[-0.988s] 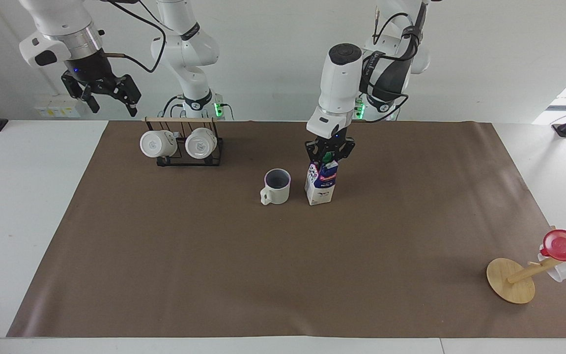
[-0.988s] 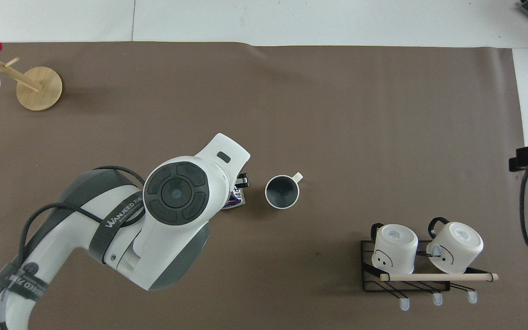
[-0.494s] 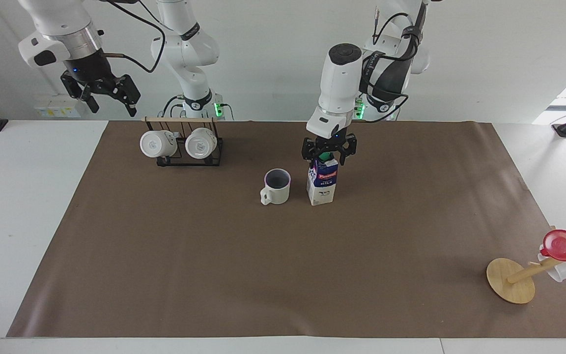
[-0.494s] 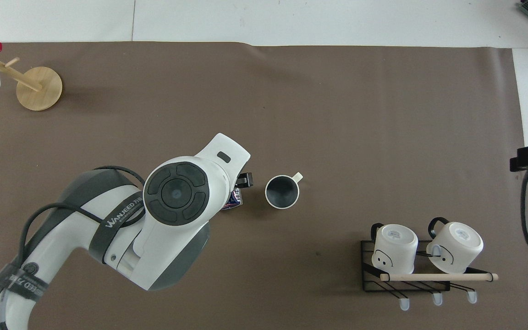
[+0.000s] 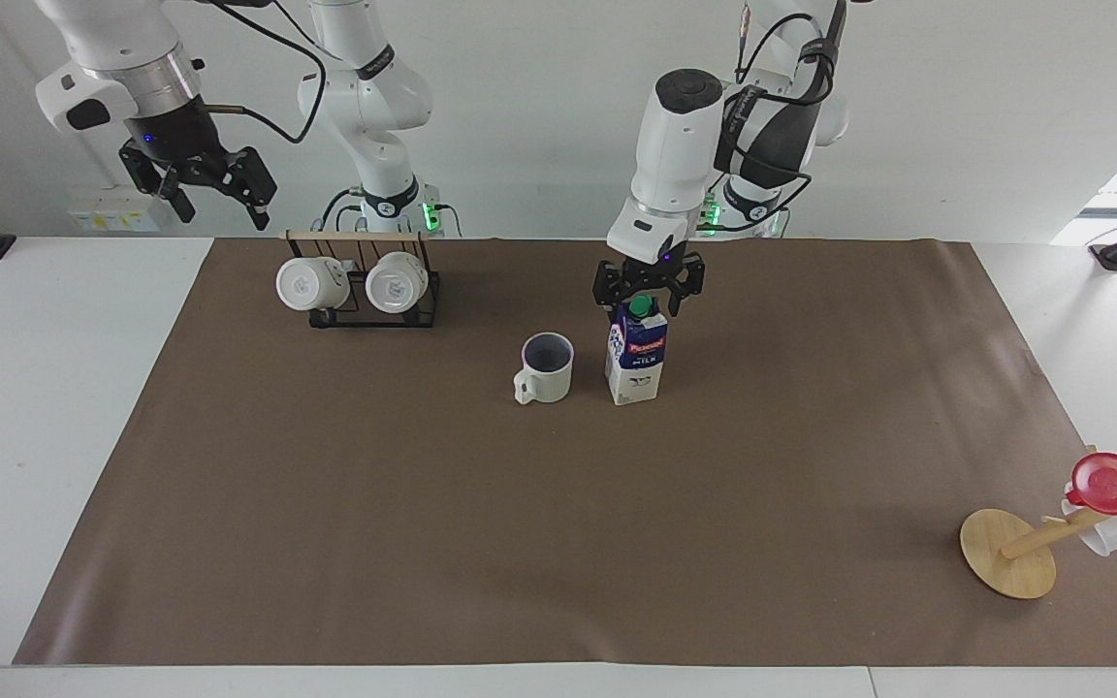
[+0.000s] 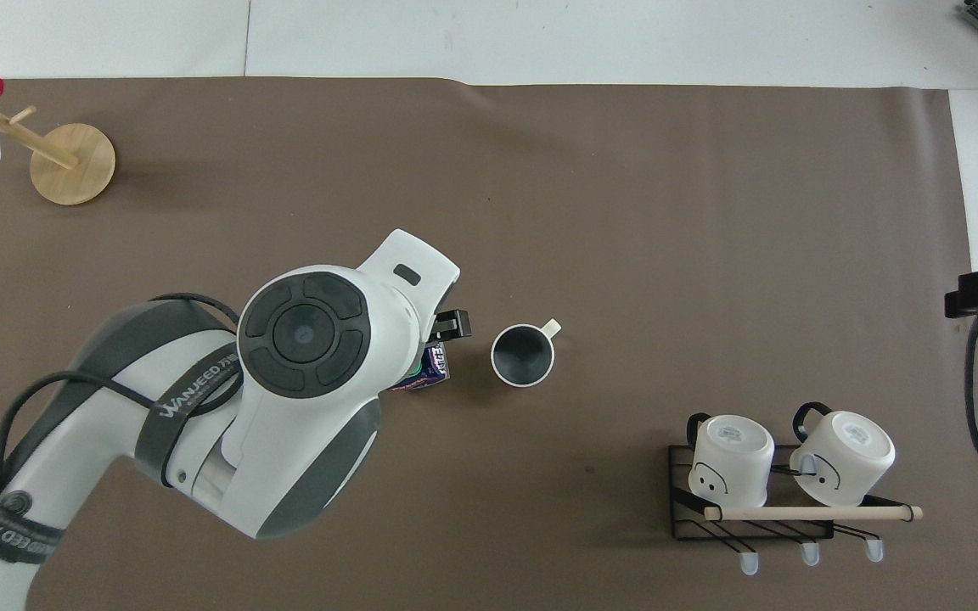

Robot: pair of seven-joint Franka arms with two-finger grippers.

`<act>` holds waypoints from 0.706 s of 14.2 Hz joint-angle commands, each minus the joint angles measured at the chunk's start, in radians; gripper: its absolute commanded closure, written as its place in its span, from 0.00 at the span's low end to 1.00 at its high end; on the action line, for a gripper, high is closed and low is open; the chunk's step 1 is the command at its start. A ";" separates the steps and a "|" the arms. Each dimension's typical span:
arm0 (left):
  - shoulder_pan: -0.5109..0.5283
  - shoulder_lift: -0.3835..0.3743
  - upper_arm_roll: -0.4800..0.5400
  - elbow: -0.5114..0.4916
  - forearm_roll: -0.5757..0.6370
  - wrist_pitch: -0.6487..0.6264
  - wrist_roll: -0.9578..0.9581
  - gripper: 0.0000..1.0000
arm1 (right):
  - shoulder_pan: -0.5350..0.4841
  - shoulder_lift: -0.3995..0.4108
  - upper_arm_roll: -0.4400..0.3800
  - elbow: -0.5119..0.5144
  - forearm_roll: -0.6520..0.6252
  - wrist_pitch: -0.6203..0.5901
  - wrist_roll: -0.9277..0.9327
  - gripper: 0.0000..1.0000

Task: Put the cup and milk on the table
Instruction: 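Set down the carton, open the left gripper and lift away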

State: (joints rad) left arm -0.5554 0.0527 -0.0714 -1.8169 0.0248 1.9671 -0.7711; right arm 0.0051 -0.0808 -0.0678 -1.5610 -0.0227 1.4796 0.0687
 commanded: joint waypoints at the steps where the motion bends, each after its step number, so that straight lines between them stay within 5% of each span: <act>1: 0.037 -0.007 0.009 0.100 -0.026 -0.134 0.003 0.00 | -0.011 -0.020 0.002 -0.028 0.004 0.022 0.000 0.00; 10: 0.282 -0.092 0.019 0.194 -0.025 -0.361 0.401 0.00 | -0.020 0.018 -0.001 0.001 0.053 0.028 0.034 0.00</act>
State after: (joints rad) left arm -0.3215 -0.0159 -0.0461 -1.6254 0.0147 1.6483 -0.4470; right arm 0.0027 -0.0767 -0.0699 -1.5611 -0.0078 1.4828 0.0771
